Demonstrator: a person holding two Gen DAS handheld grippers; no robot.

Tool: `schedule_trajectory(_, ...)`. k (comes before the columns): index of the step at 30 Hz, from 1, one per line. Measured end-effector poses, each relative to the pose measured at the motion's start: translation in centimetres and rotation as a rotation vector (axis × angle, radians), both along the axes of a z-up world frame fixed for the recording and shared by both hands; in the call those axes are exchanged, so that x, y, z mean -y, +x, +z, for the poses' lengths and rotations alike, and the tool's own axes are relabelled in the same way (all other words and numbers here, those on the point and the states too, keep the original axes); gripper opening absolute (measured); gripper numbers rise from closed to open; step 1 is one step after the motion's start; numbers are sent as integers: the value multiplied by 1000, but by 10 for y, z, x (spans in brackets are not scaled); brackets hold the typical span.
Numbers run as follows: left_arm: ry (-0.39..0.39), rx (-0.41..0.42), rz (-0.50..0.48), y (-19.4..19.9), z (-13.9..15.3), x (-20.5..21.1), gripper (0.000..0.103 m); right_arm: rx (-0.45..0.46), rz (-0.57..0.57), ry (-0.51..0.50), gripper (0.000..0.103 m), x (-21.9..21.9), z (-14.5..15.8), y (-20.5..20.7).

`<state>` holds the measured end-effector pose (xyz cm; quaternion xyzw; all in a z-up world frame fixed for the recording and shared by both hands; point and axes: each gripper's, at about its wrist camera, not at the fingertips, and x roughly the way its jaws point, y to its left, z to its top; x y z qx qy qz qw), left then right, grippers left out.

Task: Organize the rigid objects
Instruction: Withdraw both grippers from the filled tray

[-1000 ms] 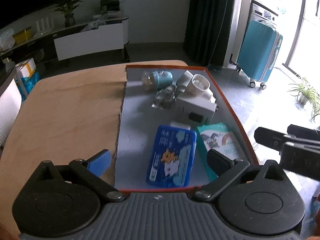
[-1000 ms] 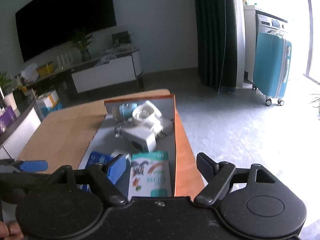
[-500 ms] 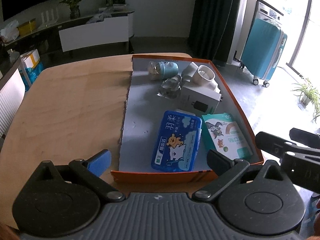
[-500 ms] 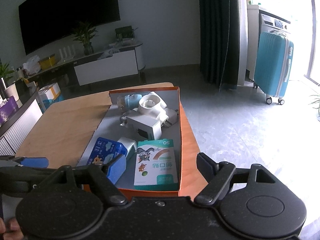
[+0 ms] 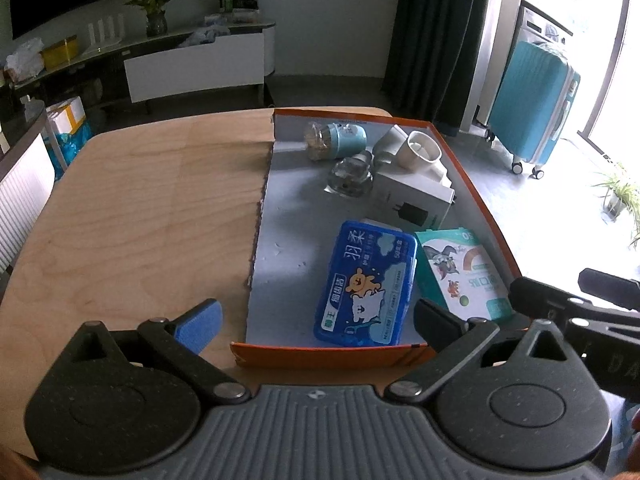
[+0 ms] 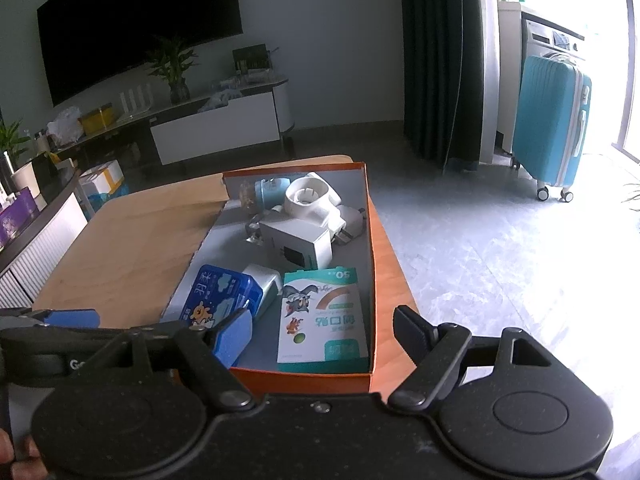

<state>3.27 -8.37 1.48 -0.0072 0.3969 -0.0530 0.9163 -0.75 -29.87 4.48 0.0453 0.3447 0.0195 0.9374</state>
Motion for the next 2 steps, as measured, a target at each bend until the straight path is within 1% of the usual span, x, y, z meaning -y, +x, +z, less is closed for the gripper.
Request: schedule_trajectory(2, -1, -5, -2, 1, 0, 0, 103, -1, -1, -2, 92, 0, 0, 0)
